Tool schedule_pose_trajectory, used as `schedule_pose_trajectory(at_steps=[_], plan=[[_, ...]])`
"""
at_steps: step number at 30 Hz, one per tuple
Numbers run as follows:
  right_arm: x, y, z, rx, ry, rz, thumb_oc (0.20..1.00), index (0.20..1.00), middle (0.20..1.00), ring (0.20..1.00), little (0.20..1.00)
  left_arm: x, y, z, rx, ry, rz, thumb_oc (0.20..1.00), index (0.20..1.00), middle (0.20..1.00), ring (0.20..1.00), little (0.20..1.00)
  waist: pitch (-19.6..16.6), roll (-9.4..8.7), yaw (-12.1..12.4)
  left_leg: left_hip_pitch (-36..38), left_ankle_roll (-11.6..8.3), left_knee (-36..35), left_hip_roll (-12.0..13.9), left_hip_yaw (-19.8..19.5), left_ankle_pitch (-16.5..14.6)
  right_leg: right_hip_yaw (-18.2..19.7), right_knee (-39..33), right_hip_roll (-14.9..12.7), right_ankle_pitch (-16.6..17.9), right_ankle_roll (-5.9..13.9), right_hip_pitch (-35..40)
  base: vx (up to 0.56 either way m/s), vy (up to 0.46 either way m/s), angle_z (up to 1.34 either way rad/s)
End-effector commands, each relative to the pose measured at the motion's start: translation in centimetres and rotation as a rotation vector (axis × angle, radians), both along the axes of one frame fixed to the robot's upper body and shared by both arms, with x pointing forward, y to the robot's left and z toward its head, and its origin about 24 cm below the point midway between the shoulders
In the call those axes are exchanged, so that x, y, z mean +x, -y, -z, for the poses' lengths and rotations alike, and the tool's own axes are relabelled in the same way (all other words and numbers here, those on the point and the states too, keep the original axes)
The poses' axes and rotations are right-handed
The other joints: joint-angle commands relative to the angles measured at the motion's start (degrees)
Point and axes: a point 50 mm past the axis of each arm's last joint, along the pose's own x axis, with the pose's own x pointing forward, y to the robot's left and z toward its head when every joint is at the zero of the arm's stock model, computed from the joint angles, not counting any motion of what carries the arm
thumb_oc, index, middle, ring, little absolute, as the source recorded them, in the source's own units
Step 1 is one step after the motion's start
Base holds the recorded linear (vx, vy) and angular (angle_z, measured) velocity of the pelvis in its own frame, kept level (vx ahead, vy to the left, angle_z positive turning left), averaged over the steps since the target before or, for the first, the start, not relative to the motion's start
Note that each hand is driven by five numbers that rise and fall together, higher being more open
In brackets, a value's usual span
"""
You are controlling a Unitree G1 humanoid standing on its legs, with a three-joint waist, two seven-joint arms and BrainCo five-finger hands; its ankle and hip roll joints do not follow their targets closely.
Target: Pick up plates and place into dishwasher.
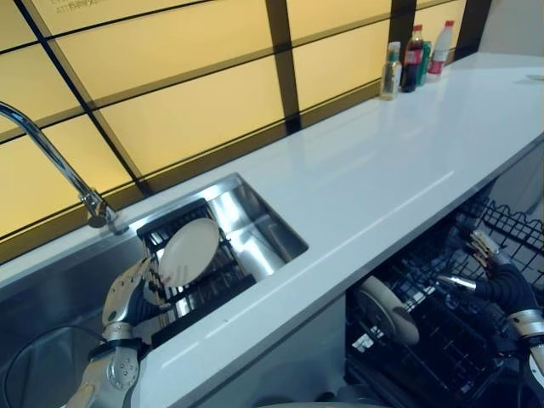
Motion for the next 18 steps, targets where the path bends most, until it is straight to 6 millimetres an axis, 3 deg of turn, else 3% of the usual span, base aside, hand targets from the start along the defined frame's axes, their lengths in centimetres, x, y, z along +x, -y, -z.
schedule_pose_trajectory(at_steps=[1, 13, 18], plan=[[0.6, -1.2, -0.7, -0.014, 0.072, -0.073, 1.0, 1.0, 1.0, 1.0, 1.0, -1.5, -0.7, 1.4, 0.062, -0.067, 0.005, 1.0, 1.0, 1.0, 1.0, 1.0, -3.61, -3.79, 0.97, -10.3, -0.5, 6.05, -2.88, 1.04, 3.1, 0.2, -14.55, -2.0, 9.25, 8.58, 4.42, 0.05, 0.008, 0.01], [0.2, -1.9, -0.2, 0.011, 0.072, -0.084, 1.0, 1.0, 1.0, 1.0, 1.0, -1.8, 0.1, 2.0, -0.101, -0.098, -0.009, 1.0, 1.0, 1.0, 1.0, 1.0, -4.08, -4.03, 1.19, -9.58, 0.14, 5.64, -3.1, 0.2, 2.35, 0.07, -13.81, -1.87, 8.72, 8.73, 4.15, -0.04, -0.003, 0.0], [1.1, -2.9, -0.7, 0.032, 0.135, -0.096, 1.0, 1.0, 1.0, 1.0, 1.0, -0.7, -1.0, -0.2, -0.105, 0.017, -0.089, 1.0, 1.0, 1.0, 1.0, 1.0, -6.02, -3.59, 2.06, -8.55, 0.69, 1.9, -2.82, -1.03, 2.87, -0.66, -14.79, -0.98, 7.93, 8.17, 4.22, -0.18, -0.012, -0.01]])
